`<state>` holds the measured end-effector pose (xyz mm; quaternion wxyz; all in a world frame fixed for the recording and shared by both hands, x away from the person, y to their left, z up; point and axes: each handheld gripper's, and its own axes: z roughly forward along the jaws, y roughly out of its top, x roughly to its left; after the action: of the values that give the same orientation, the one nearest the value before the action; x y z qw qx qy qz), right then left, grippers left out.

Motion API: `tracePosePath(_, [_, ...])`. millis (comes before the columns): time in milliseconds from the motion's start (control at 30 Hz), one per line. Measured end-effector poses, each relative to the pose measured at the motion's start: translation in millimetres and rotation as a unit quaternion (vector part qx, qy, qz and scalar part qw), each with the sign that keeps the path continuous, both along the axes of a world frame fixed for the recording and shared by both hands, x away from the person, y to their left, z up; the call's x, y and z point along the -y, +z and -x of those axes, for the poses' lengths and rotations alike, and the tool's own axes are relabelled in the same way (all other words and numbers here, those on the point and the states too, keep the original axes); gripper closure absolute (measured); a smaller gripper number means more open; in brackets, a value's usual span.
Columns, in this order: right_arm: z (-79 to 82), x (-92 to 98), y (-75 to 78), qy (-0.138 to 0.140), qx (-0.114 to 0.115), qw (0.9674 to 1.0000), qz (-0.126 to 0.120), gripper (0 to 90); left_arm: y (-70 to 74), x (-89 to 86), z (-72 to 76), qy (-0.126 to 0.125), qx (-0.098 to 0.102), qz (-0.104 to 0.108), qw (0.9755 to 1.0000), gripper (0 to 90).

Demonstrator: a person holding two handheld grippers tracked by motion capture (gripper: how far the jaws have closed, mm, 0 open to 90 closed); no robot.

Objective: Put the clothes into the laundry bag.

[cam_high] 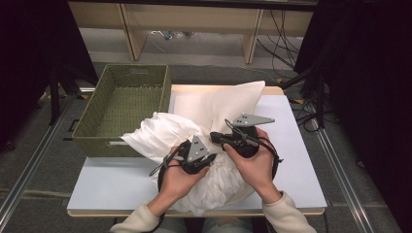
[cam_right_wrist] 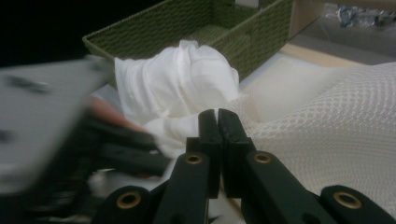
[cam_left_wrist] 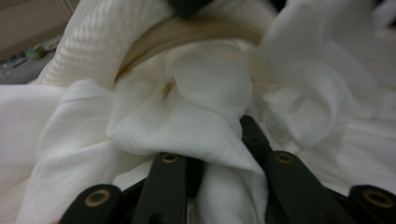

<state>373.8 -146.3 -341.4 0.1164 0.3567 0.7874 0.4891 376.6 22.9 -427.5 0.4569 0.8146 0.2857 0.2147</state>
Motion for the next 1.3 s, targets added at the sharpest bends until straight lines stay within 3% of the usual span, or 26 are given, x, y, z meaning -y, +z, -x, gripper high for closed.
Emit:
tracePosePath(33, [-2.9, 0.0, -4.0, -0.002, -0.002, 0.9999, 0.014, 89.8, -9.9, 1.3, -10.7, 0.005, -0.007, -0.004, 0.9999, 73.6])
tracePosePath(67, [-6.1, -1.7, -9.2, 0.003, -0.010, 0.9998, 0.017, 89.8, -17.0, 3.6, -18.2, 0.018, -0.012, 0.005, 0.9998, 72.5])
tracePosePath(100, [-8.2, -2.9, -13.5, -0.002, -0.016, 0.9997, 0.019, 89.8, -18.5, 4.4, -23.5, 0.018, -0.022, 0.012, 0.9995, 71.3])
tracePosePath(200, [-13.8, 0.1, -18.3, -0.014, -0.013, 0.9996, 0.022, 89.7, -10.3, 2.8, -22.7, 0.013, -0.015, 0.021, 0.9996, 62.9])
tracePosePath(267, [-14.7, 4.1, -14.7, -0.019, -0.004, 0.9994, 0.028, 89.7, -3.5, -3.3, -17.6, 0.003, -0.012, 0.025, 0.9996, 53.7])
tracePosePath(300, [-13.1, 5.9, -12.3, -0.028, -0.011, 0.9992, 0.026, 89.7, 0.5, -6.6, -13.5, -0.004, -0.012, 0.031, 0.9994, 48.7])
tracePosePath(367, [-15.1, 8.9, -12.1, -0.023, 0.005, 0.9991, 0.034, 89.7, 10.6, -15.6, -3.6, -0.012, -0.012, 0.044, 0.9989, 39.1])
tracePosePath(433, [-13.5, 7.2, -12.0, -0.027, -0.007, 0.9992, 0.028, 89.6, 22.8, -27.1, 8.8, -0.020, -0.013, 0.068, 0.9974, 34.7])
tracePosePath(467, [-13.2, 7.7, -11.4, -0.028, 0.002, 0.9989, 0.038, 89.6, 28.5, -32.5, 16.1, -0.021, -0.013, 0.079, 0.9965, 33.1])
tracePosePath(533, [-12.6, 6.0, -12.0, -0.030, 0.005, 0.9987, 0.041, 89.5, 37.0, -44.0, 31.5, -0.041, -0.016, 0.081, 0.9957, 31.2])
tracePosePath(600, [-12.7, 5.4, -12.0, -0.029, 0.009, 0.9984, 0.048, 89.5, 36.1, -51.1, 41.7, -0.043, -0.026, 0.061, 0.9968, 28.9])
tracePosePath(667, [-12.7, 5.3, -11.7, -0.027, 0.011, 0.9983, 0.050, 89.5, 27.3, -53.5, 44.3, -0.048, -0.027, 0.037, 0.9978, 27.1])
tracePosePath(700, [-13.3, 5.6, -11.7, -0.026, 0.017, 0.9981, 0.053, 89.5, 20.2, -51.9, 44.1, -0.050, -0.039, 0.033, 0.9975, 26.8])
tracePosePath(767, [-12.6, 4.3, -11.9, -0.029, 0.011, 0.9981, 0.054, 89.5, 7.4, -47.1, 40.5, -0.049, -0.051, 0.015, 0.9974, 25.7])
tracePosePath(800, [-12.8, 4.3, -12.2, -0.028, 0.012, 0.9981, 0.054, 89.5, 0.0, -41.4, 39.2, -0.049, -0.057, 0.027, 0.9968, 25.4])
tracePosePath(933, [-15.1, 4.2, -14.8, -0.019, 0.010, 0.9983, 0.054, 89.5, -12.4, -25.6, 26.8, -0.053, -0.059, -0.011, 0.9968, 22.7])
tracePosePath(967, [-13.7, 4.3, -14.8, -0.031, 0.006, 0.9979, 0.057, 89.5, -14.2, -23.4, 23.8, -0.054, -0.058, -0.020, 0.9967, 22.6])
tracePosePath(1000, [-14.2, 4.3, -15.6, -0.032, 0.002, 0.9979, 0.056, 89.5, -17.7, -19.1, 20.4, -0.047, -0.062, -0.027, 0.9966, 22.7])
tracePosePath(1033, [-16.1, 4.7, -17.0, -0.023, 0.012, 0.9979, 0.060, 89.5, -19.9, -16.7, 18.9, -0.038, -0.064, -0.032, 0.9967, 23.4])
tracePosePath(1133, [-15.5, 2.7, -18.5, -0.026, -0.001, 0.9982, 0.055, 89.5, -31.0, -9.4, 12.7, -0.026, -0.045, -0.068, 0.9964, 32.9])
tracePosePath(1233, [-14.6, 1.5, -18.5, -0.027, -0.001, 0.9978, 0.061, 89.5, -34.5, -5.7, 13.0, -0.015, -0.046, -0.079, 0.9957, 44.3])
tracePosePath(1300, [-14.7, 1.3, -18.5, -0.027, -0.001, 0.9978, 0.061, 89.5, -32.6, -5.3, 14.6, -0.014, -0.032, -0.091, 0.9952, 57.8])
